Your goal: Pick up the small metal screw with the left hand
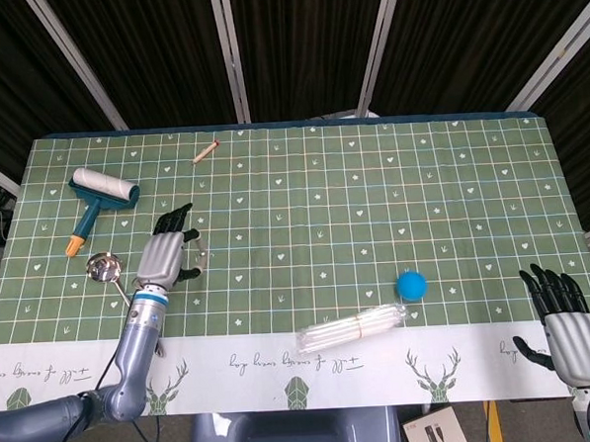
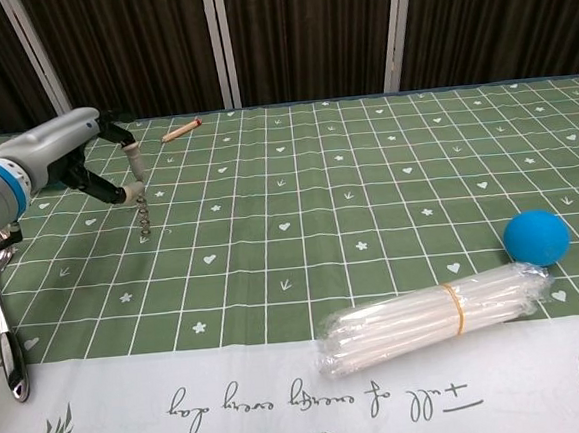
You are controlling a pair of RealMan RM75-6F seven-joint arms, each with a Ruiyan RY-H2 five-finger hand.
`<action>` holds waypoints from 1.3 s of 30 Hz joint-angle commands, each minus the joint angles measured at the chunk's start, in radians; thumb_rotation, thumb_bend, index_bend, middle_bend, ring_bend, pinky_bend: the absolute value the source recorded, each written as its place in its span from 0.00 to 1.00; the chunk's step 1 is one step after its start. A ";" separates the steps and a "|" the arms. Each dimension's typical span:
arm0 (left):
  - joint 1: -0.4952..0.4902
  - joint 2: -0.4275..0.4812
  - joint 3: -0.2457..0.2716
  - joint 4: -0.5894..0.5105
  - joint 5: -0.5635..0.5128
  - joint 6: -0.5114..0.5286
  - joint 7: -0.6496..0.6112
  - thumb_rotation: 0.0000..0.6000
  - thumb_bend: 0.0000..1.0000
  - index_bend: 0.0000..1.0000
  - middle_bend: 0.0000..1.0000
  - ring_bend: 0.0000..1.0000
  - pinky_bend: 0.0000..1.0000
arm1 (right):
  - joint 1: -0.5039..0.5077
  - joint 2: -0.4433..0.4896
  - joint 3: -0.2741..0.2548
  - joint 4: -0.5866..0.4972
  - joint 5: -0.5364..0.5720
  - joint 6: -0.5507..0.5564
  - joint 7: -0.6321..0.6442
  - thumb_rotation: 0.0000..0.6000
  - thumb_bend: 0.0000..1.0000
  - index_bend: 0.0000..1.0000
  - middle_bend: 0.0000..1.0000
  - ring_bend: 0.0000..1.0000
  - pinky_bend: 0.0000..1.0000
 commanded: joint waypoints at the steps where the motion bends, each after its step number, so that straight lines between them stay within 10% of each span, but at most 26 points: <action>1: 0.010 0.008 -0.026 0.025 -0.001 -0.011 -0.055 1.00 0.43 0.60 0.00 0.00 0.00 | 0.000 0.000 0.000 0.000 0.000 0.000 0.000 1.00 0.11 0.00 0.00 0.00 0.00; 12: -0.012 0.003 -0.129 0.083 -0.112 -0.087 -0.194 1.00 0.43 0.60 0.00 0.00 0.00 | 0.003 -0.004 -0.001 -0.001 -0.001 -0.005 -0.007 1.00 0.11 0.00 0.00 0.00 0.00; 39: -0.084 -0.051 -0.151 0.324 -0.147 -0.186 -0.264 1.00 0.43 0.60 0.00 0.00 0.00 | 0.008 -0.003 -0.004 -0.003 0.000 -0.016 0.001 1.00 0.11 0.00 0.00 0.00 0.00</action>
